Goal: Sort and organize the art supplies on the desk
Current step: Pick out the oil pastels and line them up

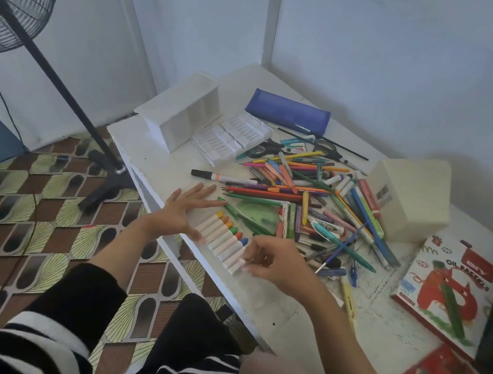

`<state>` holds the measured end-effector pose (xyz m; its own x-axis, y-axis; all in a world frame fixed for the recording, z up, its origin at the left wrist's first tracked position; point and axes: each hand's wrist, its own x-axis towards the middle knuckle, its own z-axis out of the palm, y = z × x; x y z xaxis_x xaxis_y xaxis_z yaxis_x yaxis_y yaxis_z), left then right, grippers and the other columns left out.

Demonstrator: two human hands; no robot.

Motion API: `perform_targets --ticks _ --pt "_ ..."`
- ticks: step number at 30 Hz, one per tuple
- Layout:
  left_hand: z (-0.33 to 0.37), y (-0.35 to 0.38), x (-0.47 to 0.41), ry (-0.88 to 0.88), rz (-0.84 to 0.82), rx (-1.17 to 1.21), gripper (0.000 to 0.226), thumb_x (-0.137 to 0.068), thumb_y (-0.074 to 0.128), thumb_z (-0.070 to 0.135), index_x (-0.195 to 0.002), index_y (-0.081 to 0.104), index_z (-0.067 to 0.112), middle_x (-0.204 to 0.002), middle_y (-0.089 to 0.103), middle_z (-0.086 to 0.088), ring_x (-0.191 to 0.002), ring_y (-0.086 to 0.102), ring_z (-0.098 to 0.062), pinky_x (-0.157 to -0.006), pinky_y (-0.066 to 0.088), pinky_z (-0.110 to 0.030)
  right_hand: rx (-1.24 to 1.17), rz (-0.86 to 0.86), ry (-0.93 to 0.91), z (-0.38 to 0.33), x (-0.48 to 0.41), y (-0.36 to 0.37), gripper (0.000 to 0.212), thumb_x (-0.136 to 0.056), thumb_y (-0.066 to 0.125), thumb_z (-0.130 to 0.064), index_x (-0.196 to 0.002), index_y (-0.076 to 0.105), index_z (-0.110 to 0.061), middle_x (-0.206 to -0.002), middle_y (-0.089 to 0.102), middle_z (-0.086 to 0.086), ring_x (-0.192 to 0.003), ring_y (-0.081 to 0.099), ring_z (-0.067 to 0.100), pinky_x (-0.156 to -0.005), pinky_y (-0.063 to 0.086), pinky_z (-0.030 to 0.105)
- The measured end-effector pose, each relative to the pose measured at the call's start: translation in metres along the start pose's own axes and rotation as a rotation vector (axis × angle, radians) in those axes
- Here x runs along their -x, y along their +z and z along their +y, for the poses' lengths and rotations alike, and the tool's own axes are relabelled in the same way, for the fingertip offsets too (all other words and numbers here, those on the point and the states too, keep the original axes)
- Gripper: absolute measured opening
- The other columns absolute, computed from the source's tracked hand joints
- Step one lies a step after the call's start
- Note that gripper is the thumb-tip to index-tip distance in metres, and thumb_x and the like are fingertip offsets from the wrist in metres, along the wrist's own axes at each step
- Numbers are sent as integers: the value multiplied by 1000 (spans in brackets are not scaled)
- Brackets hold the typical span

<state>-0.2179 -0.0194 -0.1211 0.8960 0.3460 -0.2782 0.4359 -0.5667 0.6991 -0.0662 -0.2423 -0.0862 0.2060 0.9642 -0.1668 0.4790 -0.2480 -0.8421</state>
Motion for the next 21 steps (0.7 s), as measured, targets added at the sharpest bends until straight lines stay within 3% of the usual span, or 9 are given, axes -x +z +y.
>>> perform_targets --ticks 5,10,16,21 --pt "2 0 0 -11 -6 -13 89 -55 73 39 -121 25 73 -157 8 21 -144 -7 0 -113 -16 -40 257 -87 -86 3 -7 6 9 -77 71 -2 -78 64 -9 -84 53 -8 -67 49 -2 -65 39 5" --pt "-1 0 0 -8 -7 8 87 -56 75 41 -122 28 73 -157 8 21 -144 -7 1 -114 -17 -41 308 -99 -89 4 -6 8 7 -80 71 -8 -86 70 -10 -90 51 -9 -73 48 2 -68 38 9" --pt "0 0 0 -10 -13 7 87 -48 69 56 -122 28 72 -157 8 21 -144 -7 1 -114 -17 -41 438 -107 -94 1 -7 4 11 -83 67 -16 -93 73 -17 -99 58 -7 -79 46 2 -77 48 33" --pt "1 0 0 -14 -19 18 87 -48 73 52 -122 29 71 -156 8 22 -143 -8 2 -113 -18 -38 349 -74 -109 5 -9 -4 13 -85 66 -18 -95 74 -19 -93 52 -18 -72 47 -4 -73 45 21"
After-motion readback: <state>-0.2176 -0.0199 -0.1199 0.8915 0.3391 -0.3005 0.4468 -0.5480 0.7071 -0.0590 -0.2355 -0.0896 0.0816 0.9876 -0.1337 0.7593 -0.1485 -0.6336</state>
